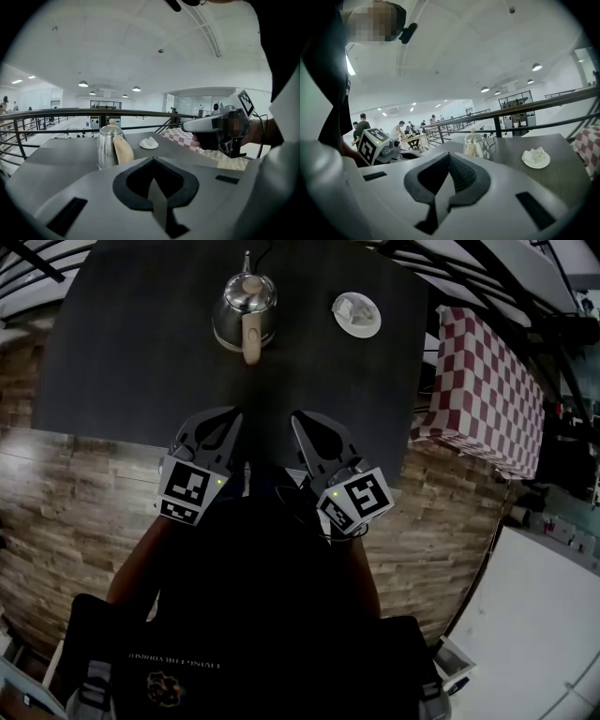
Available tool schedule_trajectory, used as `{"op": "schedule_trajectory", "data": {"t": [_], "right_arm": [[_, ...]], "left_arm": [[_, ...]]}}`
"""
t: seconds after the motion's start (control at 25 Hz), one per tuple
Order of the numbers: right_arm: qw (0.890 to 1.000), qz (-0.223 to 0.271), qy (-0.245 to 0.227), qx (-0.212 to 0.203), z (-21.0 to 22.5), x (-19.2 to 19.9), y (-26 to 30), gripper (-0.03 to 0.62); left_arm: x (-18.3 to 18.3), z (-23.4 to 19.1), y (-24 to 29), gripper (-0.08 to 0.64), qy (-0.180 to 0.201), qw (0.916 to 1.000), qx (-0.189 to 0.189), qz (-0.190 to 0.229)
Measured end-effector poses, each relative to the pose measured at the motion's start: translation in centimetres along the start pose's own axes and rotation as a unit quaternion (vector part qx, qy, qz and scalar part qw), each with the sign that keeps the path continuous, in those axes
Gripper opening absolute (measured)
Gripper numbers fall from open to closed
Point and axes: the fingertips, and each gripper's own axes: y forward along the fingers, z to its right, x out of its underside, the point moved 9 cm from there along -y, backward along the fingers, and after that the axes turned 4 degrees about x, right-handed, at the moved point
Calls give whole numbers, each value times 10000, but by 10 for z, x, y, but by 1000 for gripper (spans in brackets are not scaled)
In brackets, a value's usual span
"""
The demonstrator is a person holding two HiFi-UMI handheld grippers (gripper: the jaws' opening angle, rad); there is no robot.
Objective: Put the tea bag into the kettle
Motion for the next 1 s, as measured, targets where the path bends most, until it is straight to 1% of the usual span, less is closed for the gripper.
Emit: {"op": "schedule_trajectory", "data": {"t": [0.12,0.2,0.28,0.36,0.48,0.6,0.72,0.88,1.0], "right_arm": [[9998,-121,156,25,-5,12,-19,14],[9996,-182,214,54,-7,16,-28,14],[9995,-203,209,86,-8,15,-32,14],[9997,-224,111,80,-8,13,-33,14],[9997,-229,-46,-15,-13,11,-38,14],[9997,-215,-93,-90,-14,11,-45,14],[9993,-276,-175,-176,-13,11,-59,14],[9985,-342,-319,-269,-11,14,-75,14],[9977,-386,-419,-364,-8,20,-91,14]], "left_arm": [[7,18,1,6,-85,9997,226,91],[7,27,-1,6,-73,9991,399,148],[5,32,1,6,-11,9984,540,169],[2,35,3,6,42,9981,596,176],[-2,43,-1,6,123,9982,556,182],[-7,51,-3,6,199,9988,420,157],[-10,68,-6,6,144,9994,272,126],[-8,90,-8,6,144,9999,79,-22],[-8,112,-12,6,73,10000,21,29]]}}
